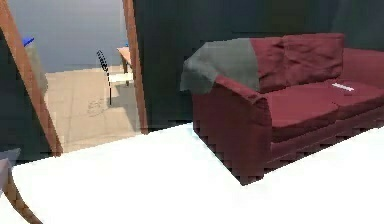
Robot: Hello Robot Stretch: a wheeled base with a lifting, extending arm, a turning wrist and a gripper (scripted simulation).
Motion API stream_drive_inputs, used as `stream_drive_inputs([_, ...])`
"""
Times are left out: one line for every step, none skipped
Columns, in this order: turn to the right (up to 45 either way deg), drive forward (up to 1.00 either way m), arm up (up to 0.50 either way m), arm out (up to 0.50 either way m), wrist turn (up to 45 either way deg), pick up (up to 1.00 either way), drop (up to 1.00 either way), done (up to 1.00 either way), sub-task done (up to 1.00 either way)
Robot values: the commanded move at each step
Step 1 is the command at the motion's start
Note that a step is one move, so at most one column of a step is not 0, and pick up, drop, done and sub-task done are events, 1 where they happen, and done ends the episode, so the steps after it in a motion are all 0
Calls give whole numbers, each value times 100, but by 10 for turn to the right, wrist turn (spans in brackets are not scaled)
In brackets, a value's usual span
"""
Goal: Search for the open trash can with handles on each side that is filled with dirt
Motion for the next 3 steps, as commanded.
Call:
stream_drive_inputs([-240,0,0,0,0,0,0,0,0])
stream_drive_inputs([0,100,0,0,0,0,0,0,0])
stream_drive_inputs([0,95,0,0,0,0,0,0,0])
